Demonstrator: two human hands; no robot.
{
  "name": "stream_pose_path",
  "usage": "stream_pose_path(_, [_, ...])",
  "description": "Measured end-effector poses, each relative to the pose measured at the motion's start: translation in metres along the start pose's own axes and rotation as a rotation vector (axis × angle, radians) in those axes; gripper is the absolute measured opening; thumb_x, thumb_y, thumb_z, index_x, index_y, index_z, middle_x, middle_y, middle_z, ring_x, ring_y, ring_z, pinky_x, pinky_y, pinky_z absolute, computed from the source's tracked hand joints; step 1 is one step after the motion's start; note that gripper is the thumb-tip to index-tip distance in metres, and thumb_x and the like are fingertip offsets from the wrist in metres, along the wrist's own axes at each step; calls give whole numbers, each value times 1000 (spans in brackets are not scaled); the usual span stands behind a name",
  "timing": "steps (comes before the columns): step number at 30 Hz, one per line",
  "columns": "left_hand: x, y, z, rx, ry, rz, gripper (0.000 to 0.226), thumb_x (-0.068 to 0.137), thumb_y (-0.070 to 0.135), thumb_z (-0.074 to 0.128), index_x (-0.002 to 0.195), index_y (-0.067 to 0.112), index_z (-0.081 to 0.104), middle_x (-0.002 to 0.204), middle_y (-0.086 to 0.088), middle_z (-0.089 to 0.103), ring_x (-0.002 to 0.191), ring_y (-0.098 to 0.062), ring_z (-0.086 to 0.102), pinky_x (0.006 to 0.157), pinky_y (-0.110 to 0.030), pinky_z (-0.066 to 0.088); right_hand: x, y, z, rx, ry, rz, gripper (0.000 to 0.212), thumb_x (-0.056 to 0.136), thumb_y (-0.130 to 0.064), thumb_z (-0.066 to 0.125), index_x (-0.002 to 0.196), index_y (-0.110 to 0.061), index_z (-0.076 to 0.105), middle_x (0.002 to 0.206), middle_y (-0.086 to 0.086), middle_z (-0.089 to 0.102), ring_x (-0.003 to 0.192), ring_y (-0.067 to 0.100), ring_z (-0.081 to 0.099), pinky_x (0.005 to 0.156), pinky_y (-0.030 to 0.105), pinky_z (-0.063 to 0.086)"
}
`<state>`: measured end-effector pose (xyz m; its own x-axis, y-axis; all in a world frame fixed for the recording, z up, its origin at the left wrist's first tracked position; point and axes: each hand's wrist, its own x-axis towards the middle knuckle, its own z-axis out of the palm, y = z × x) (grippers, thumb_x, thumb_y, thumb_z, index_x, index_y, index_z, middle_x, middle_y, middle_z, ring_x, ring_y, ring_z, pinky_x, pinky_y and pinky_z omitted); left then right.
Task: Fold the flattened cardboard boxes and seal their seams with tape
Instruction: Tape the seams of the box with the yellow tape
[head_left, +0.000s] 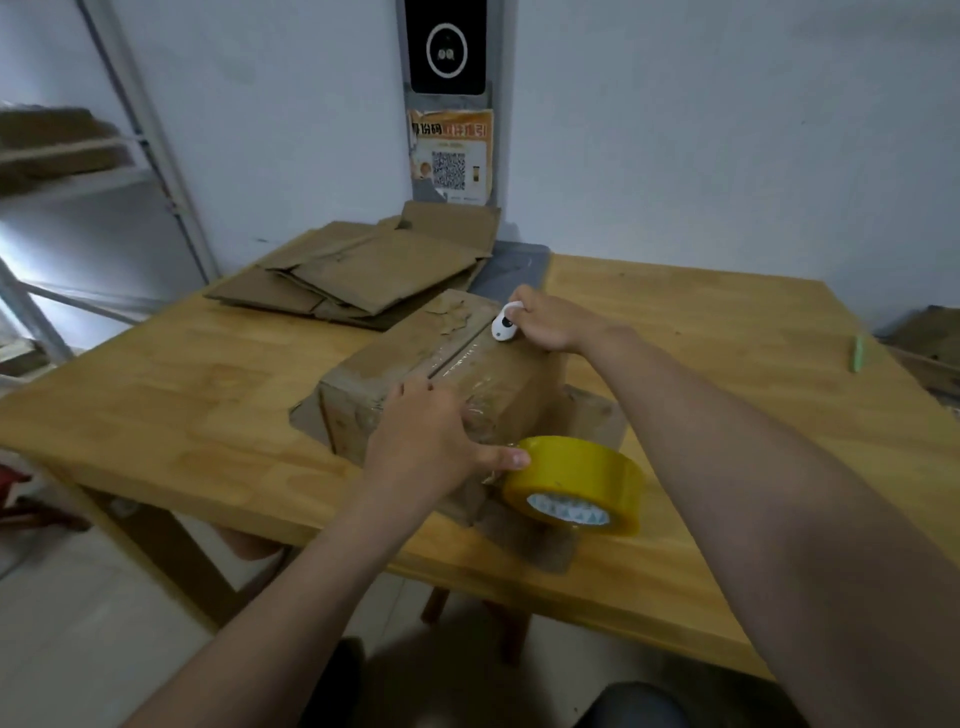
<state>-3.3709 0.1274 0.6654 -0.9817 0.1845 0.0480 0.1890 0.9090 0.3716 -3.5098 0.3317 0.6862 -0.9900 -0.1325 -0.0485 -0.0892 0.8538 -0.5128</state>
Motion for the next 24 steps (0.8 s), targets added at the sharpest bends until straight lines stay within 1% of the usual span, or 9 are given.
stream_pose_path(3, [-9,-3,1,-17,18,42,66,58,77,80,91,27,53,104,4,41,118,-20,46,87,-31,39,-27,11,-1,7,31,30,26,109,-36,36,123,-15,46,128,15,56,104,27,50,78,36,32])
stream_pose_path(6, [-18,-4,0,-21,44,87,64,59,76,80,91,27,56,102,7,42,104,-14,50,80,-28,39,-59,26,2,4,78,65,17,108,-37,36,114,-22,41,135,13,55,115,32,51,80,35,31])
stream_pose_path(9, [-27,-5,-2,-44,-5,153,74,60,75,81,113,28,63,114,7,46,107,-13,54,86,-29,46,-89,33,9,-21,129,90,21,108,-41,33,117,-24,40,137,15,56,123,37,50,93,44,40])
stream_pose_path(10, [-31,-5,-3,-46,-30,177,80,61,74,80,124,28,62,120,6,47,111,-14,55,89,-29,47,-98,35,10,-42,142,99,25,108,-43,33,121,-24,42,137,14,57,124,38,49,98,48,41])
stream_pose_path(12, [-38,-5,-5,-27,-62,204,86,67,72,79,139,30,58,130,5,46,119,-14,53,91,-28,44,-116,38,13,-80,165,95,32,106,-48,35,127,-25,45,133,11,60,123,38,49,101,50,42])
stream_pose_path(15, [-47,-7,-8,5,-46,205,89,71,72,76,147,31,54,140,7,47,127,-14,50,98,-33,46,-141,39,13,-122,197,52,32,103,-53,42,124,-29,48,120,7,65,113,36,54,92,50,46])
stream_pose_path(18, [-55,-12,-8,75,-8,215,91,71,78,71,147,31,54,149,8,52,134,-16,50,103,-41,49,-160,39,14,-165,210,21,20,102,-52,47,111,-34,47,105,3,65,101,34,57,80,46,48])
stream_pose_path(20, [-59,-14,-7,55,-5,230,91,73,75,73,148,29,53,153,6,52,138,-17,49,107,-39,46,-170,38,16,-187,231,4,15,101,-51,50,104,-38,45,95,-3,61,95,33,57,74,44,48])
stream_pose_path(24, [-53,-16,-12,-34,-70,288,90,73,65,80,149,26,53,156,7,49,142,-15,45,110,-33,39,-186,36,17,-220,297,11,15,101,-43,56,104,-30,51,88,-5,57,85,29,58,68,41,46])
